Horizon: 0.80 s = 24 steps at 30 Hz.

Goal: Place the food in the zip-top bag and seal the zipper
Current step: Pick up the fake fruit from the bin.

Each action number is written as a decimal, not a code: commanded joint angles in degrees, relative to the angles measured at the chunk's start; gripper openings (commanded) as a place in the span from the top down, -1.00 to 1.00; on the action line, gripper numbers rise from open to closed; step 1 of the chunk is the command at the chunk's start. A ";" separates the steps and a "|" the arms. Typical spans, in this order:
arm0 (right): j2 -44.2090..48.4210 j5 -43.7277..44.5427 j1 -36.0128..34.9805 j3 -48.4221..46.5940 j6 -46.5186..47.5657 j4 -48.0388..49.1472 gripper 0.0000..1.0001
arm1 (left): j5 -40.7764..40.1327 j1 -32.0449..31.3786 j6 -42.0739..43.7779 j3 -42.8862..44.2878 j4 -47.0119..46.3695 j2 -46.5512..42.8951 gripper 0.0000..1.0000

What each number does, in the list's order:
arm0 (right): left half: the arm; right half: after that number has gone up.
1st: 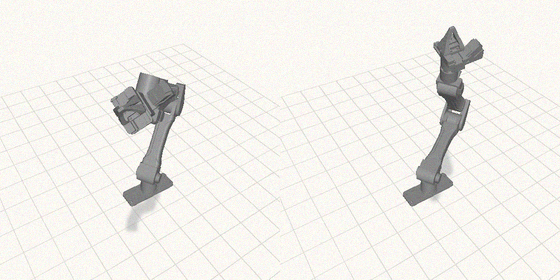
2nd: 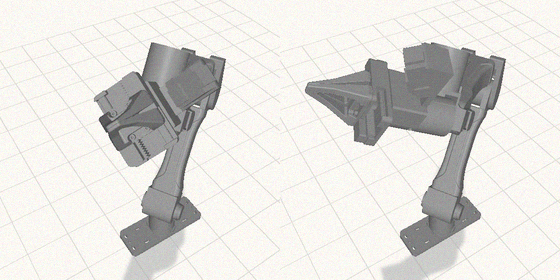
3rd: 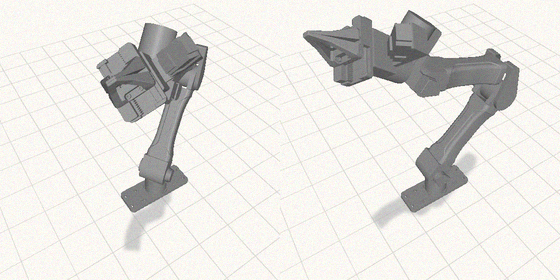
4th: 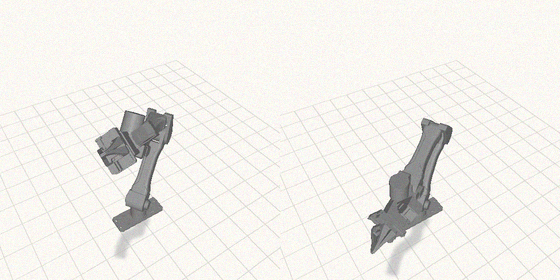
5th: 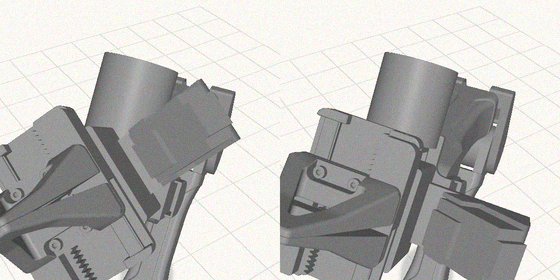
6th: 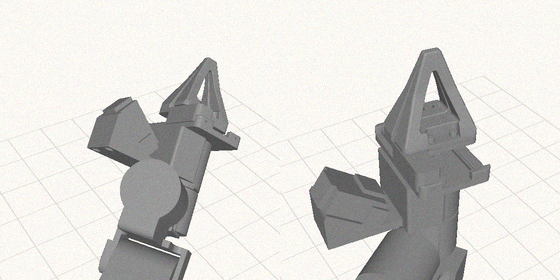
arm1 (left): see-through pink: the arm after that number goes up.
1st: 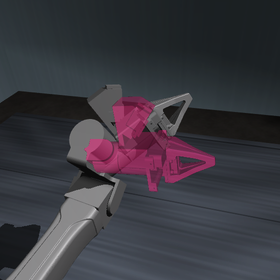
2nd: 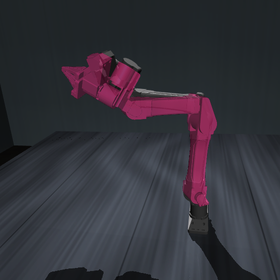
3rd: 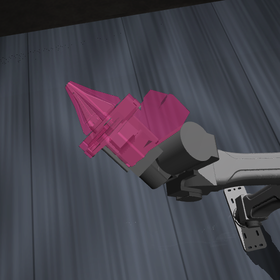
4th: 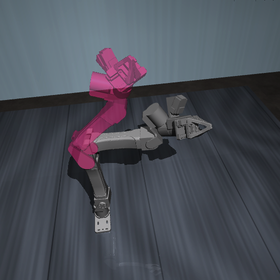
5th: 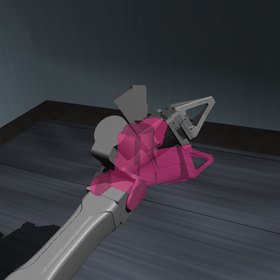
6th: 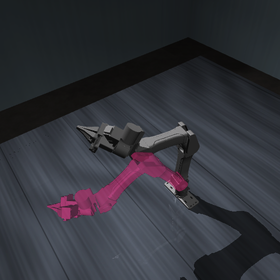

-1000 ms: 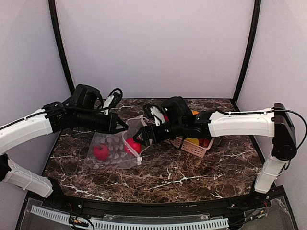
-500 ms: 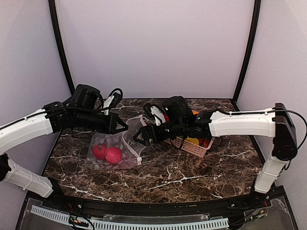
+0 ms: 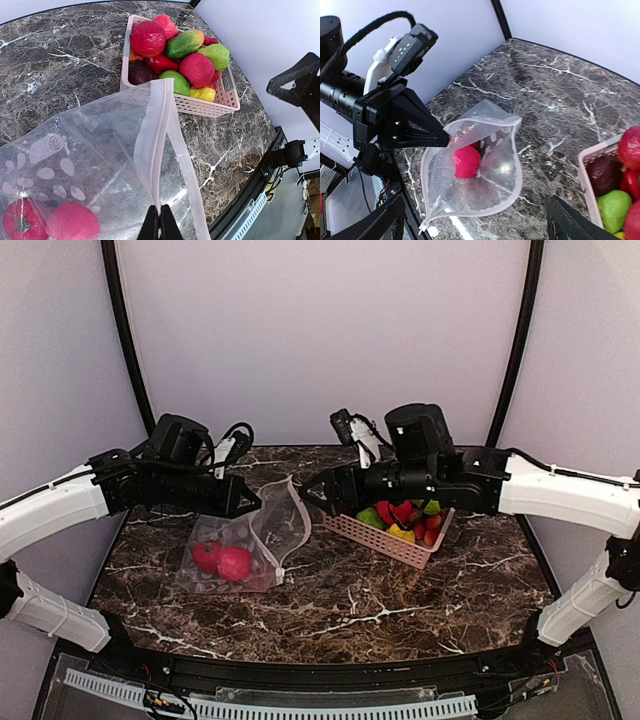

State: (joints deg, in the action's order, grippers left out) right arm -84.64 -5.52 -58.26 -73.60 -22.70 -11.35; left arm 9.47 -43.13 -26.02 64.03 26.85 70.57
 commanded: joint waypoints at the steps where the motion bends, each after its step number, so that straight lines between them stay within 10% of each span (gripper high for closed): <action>1: 2.59 11.58 2.25 0.29 0.33 -10.71 -0.91 | -1.13 0.08 1.09 0.77 1.72 -0.77 0.99; 24: -4.40 9.64 22.19 8.75 -11.82 -13.38 -0.93 | 0.49 0.14 0.35 -0.72 -0.16 -0.83 0.99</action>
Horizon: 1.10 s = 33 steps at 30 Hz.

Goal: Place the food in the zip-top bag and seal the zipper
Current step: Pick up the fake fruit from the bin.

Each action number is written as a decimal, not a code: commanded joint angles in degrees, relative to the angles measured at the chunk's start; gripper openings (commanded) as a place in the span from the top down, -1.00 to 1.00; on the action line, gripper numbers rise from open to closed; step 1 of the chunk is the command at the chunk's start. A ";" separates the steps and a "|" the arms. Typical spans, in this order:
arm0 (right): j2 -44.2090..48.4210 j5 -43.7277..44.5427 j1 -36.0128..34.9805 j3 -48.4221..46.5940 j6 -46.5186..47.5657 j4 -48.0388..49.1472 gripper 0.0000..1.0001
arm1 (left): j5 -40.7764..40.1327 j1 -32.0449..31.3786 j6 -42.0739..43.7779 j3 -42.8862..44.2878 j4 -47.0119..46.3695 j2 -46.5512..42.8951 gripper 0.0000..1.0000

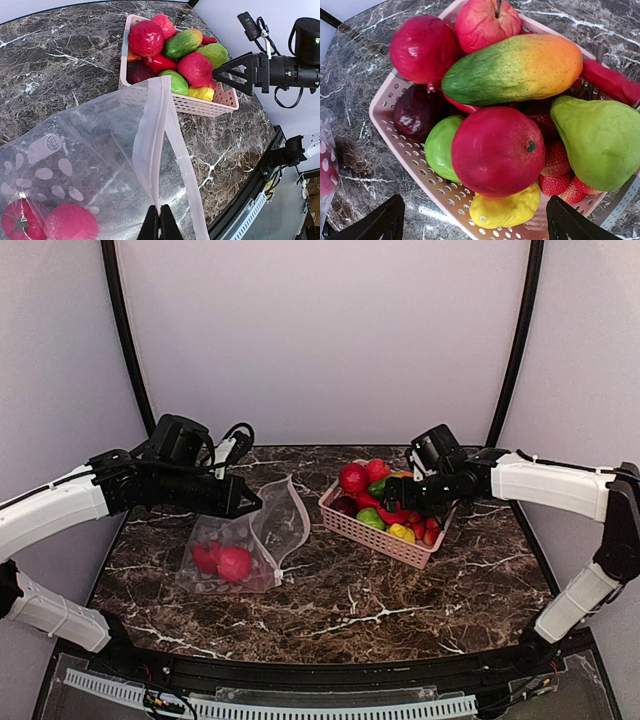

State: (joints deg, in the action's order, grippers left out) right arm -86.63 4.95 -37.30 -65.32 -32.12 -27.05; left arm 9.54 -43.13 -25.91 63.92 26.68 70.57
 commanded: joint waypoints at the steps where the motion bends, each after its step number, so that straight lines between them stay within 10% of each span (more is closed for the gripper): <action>1: -3.09 -0.63 1.35 0.27 -2.38 2.66 -0.93 | 0.41 0.13 0.31 -0.59 0.08 -0.85 0.99; 19: -10.83 2.93 1.70 -2.93 0.74 6.05 -0.95 | 0.33 0.07 -0.02 -0.98 0.32 -1.49 0.99; 33: -11.86 3.50 1.75 -3.86 1.00 6.04 -0.60 | 0.35 0.07 0.38 -1.07 0.54 -1.74 0.99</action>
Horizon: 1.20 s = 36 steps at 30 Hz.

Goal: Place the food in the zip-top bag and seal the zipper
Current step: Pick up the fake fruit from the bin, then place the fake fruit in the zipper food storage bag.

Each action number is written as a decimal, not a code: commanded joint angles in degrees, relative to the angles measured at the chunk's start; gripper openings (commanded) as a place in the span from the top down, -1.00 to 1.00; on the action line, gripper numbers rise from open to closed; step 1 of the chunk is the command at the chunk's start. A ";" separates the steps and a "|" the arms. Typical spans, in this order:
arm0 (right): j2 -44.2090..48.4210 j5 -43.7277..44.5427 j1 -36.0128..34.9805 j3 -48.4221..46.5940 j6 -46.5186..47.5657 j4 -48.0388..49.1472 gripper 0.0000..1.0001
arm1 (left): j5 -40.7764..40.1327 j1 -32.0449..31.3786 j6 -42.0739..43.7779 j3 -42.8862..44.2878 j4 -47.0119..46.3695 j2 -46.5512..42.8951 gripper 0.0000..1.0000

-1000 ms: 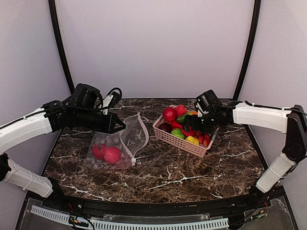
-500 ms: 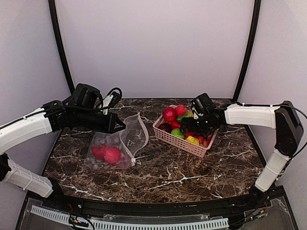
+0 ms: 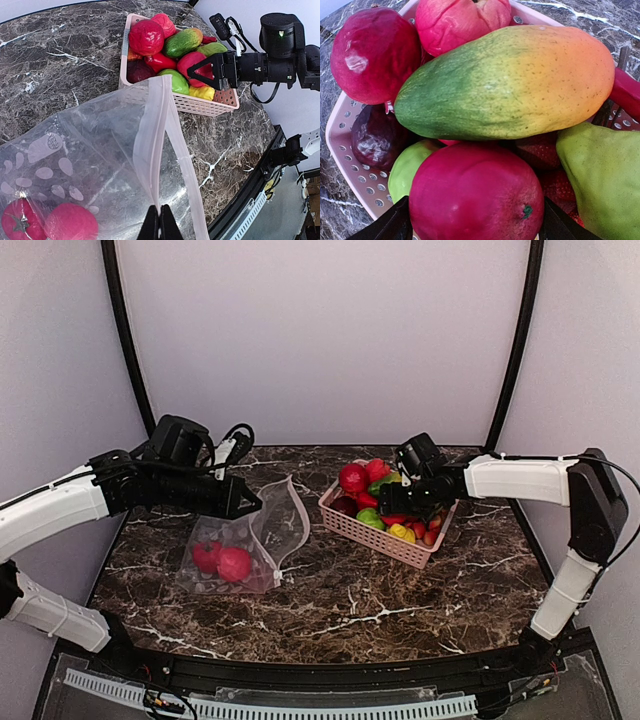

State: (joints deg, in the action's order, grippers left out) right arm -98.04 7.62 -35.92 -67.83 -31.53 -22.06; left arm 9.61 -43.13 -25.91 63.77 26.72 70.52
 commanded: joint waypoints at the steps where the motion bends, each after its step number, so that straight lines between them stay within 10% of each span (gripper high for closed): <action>1: -0.28 0.92 0.33 -1.26 0.33 1.10 -0.58 | 0.25 0.07 0.41 -0.92 0.51 -1.70 0.99; 19: 12.02 -0.54 0.03 2.13 1.74 0.85 -0.50 | 0.30 0.12 0.47 -0.84 0.44 -2.01 0.99; 36: 17.92 -24.88 -17.51 4.60 11.02 28.14 -0.52 | 1.03 0.09 1.09 -0.57 0.44 -2.63 0.99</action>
State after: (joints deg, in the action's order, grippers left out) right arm -77.43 -11.14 -50.52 -63.83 -21.21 -5.56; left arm 10.31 -43.13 -25.67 63.70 26.72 69.49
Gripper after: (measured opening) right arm 0.762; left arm 0.010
